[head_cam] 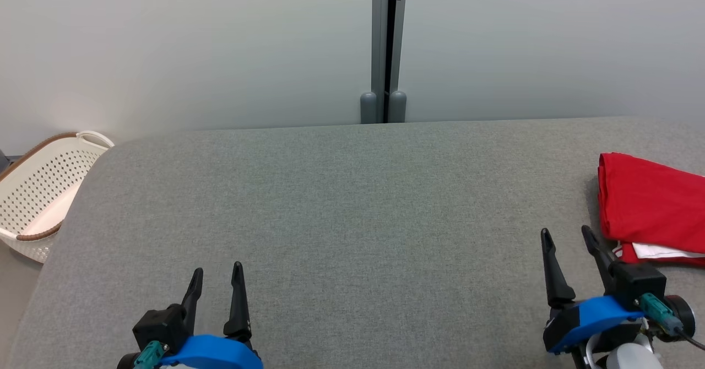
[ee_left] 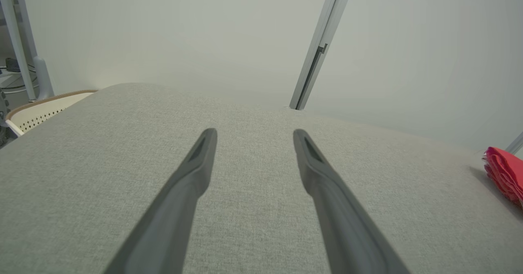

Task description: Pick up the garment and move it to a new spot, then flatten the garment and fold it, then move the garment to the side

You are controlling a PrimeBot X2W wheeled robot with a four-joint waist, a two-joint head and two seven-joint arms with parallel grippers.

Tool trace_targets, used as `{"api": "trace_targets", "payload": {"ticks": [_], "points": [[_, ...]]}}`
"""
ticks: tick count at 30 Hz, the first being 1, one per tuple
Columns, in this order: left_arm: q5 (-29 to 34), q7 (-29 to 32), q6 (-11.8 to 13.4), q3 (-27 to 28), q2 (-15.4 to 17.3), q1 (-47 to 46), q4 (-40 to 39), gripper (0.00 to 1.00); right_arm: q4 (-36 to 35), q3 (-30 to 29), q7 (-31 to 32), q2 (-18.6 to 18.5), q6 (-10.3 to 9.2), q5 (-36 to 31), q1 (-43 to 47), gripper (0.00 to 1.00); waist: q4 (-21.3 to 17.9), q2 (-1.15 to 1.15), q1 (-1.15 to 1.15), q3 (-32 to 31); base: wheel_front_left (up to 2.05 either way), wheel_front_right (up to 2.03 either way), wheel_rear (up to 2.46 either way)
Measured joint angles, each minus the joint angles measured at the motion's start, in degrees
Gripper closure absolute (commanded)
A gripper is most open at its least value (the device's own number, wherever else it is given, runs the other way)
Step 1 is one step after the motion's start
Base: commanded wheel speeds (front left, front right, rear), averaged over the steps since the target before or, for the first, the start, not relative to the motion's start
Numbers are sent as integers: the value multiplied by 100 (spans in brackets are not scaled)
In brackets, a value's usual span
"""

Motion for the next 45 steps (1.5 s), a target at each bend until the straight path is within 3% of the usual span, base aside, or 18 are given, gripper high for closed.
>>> {"api": "trace_targets", "payload": {"ticks": [9,34,35,41,45], "points": [[53,1,68,1,44,139,42,0,-652,261,5,18,0,725,652,0,29,0,0,28,0,0,0],[87,152,120,-230,154,144,18,0,-837,316,157,18,0,780,728,0,105,1,1,87,0,0,0],[109,145,119,-255,164,143,-5,100,-837,320,168,18,0,783,728,100,103,1,1,91,0,0,0],[77,190,119,-293,132,372,243,100,-532,318,194,54,0,800,828,100,102,1,1,95,0,0,0],[-268,310,71,-183,111,392,241,100,-498,271,335,62,-1,1195,836,100,93,1,1,104,0,0,0]]}}
